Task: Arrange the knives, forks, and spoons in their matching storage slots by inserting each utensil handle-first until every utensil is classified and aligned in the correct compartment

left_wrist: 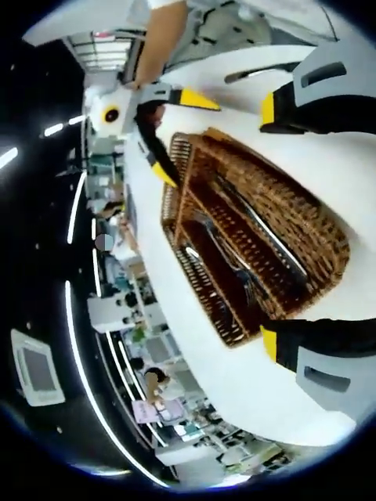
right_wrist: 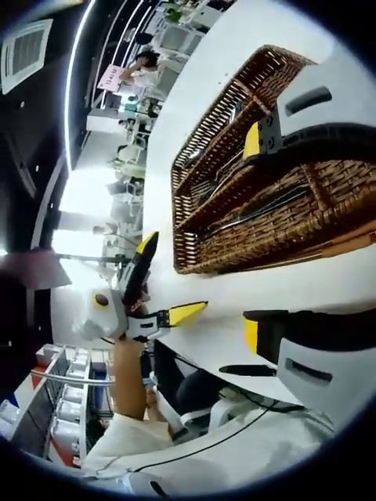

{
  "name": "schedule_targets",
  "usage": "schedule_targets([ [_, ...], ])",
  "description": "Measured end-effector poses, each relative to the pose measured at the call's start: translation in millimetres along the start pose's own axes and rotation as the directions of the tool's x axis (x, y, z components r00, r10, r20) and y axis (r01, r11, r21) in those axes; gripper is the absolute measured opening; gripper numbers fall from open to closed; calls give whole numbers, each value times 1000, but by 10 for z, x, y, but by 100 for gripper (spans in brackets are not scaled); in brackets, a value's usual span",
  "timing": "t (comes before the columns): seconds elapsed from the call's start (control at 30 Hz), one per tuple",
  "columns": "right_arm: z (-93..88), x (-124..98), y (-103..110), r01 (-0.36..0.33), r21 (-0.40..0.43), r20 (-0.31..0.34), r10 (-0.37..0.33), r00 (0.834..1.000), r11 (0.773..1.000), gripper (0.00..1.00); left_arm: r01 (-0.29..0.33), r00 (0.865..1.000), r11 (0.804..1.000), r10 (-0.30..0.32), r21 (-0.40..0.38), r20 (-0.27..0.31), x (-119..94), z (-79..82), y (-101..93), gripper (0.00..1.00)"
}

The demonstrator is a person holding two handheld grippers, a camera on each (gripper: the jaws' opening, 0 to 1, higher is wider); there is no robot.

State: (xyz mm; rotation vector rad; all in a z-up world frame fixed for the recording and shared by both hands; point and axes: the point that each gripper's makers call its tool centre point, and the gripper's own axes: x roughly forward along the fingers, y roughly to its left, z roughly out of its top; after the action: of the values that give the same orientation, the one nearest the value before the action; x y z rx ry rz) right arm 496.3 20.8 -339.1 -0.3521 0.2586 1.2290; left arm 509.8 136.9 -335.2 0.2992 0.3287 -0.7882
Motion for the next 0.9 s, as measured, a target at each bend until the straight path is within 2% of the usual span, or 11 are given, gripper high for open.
schedule_targets([
  [0.23, -40, -53, 71, 6, 12, -12, -6, 1000, 1000, 78, -8, 1000, 1000, 9, -18, 18, 11, -24, -40, 100],
  [0.37, -49, -84, 93, 11, 15, -11, -11, 1000, 1000, 78, -3, 1000, 999, 3, -34, 9, 7, -73, -87, 99],
  [0.73, -96, -183, 78, 48, 44, 23, -49, 999, 998, 81, 0, 999, 998, 2, -65, 32, -61, -127, -273, 100],
  [0.9, -133, -195, 183, 47, 44, 31, -48, 998, 998, 81, 1, 999, 997, 2, -75, 39, -71, -173, -359, 100],
])
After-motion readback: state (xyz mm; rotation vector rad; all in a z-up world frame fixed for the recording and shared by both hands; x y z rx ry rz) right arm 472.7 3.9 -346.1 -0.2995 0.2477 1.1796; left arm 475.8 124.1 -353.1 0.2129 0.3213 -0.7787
